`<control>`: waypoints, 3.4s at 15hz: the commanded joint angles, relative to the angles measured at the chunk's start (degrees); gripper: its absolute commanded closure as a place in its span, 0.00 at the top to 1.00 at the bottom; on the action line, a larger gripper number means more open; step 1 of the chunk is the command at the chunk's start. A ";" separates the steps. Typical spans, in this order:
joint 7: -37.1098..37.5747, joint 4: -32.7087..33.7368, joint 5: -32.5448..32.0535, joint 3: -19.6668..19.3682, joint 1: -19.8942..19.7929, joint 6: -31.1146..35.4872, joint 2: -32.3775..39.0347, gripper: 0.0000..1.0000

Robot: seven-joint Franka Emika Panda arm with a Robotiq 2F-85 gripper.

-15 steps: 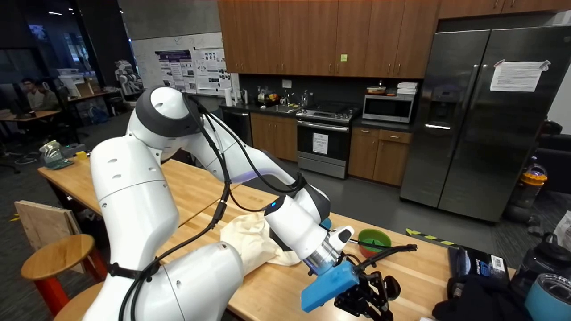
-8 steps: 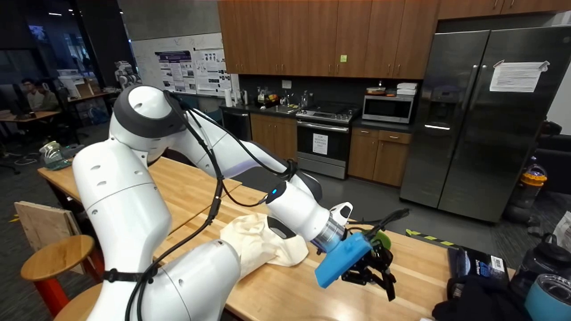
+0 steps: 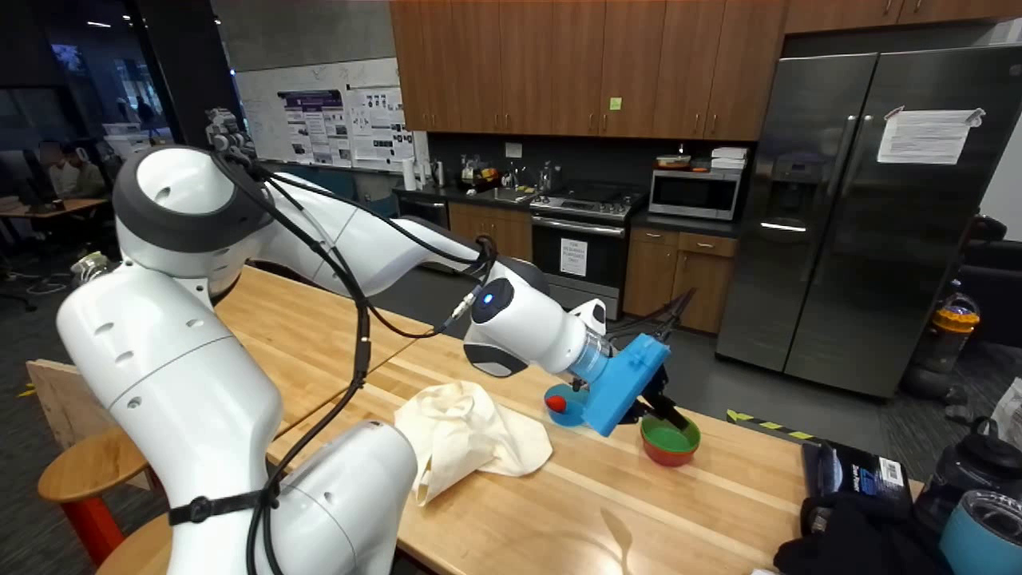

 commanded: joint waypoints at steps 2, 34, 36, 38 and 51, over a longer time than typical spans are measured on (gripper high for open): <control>-4.75 0.11 -6.12 0.60 -0.49 -1.16 0.54 0.06; 9.45 24.41 -30.85 45.97 -33.24 20.79 6.15 0.06; 9.31 24.58 -30.62 46.78 -33.40 20.68 8.25 0.06; 8.96 24.40 -30.33 47.21 -33.23 20.84 10.31 0.06; 8.99 25.91 -30.23 48.13 -32.73 20.02 16.03 0.06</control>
